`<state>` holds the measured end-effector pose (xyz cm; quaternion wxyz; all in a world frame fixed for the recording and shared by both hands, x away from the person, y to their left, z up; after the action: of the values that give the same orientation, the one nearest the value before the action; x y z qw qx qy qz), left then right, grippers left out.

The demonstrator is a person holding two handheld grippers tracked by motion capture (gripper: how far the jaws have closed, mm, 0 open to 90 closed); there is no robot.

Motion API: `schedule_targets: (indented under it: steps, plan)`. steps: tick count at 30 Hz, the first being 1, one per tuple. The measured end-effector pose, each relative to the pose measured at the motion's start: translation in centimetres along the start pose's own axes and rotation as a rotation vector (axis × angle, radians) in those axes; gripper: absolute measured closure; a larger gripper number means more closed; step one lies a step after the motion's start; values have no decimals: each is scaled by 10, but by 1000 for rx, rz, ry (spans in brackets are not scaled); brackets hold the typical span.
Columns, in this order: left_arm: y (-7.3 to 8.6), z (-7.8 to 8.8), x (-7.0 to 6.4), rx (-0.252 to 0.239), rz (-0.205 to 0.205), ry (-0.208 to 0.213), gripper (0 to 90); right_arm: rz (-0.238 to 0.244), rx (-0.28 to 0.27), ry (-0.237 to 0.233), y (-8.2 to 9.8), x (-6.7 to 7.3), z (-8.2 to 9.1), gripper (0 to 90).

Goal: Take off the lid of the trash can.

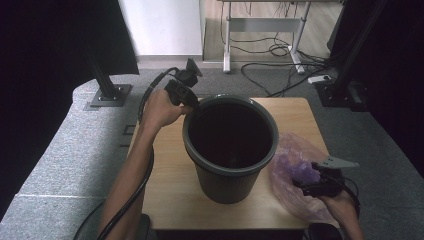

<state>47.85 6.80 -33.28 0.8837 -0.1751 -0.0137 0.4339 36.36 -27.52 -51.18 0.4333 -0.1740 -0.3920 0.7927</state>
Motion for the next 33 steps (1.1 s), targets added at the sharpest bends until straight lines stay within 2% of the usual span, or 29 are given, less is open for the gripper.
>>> schedule_targets:
  steps: [4,5,6,7,8,18,21,24,33]
  plan:
    - [0,0,0,-1,-4,-4,759,52,-36,-50,-34,18,10,0]
    - [0,0,0,0,-5,-6,758,71,-52,-79,-49,27,14,0]
    - [0,1,0,0,-5,-8,758,71,-52,-79,-49,27,14,0]
    - [0,1,0,-1,-4,-8,758,92,-60,-96,-62,35,19,0]
    - [0,1,0,1,-5,-9,758,92,-60,-96,-62,35,19,0]
    - [0,0,0,13,-4,-17,757,153,-103,-148,-114,59,36,0]
    - [1,0,0,15,-5,-18,757,166,-118,-161,-125,64,39,0]
    - [1,0,0,17,-7,-31,757,182,-122,-154,-132,67,40,0]
    - [1,0,-2,24,-8,-54,771,204,-132,-135,-137,66,43,0]
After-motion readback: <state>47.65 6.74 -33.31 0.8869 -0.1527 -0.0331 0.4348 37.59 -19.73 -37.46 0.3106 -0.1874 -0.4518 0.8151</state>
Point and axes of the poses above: each handheld gripper's, and its own axes: z roughly backward along the jaws, y roughly out of its underside, x roughly to its left, the point moved 10 cm from there along -z, roughly forward along the jaws, and after that the axes turned 4 degrees about x, right-handed, at the moved point
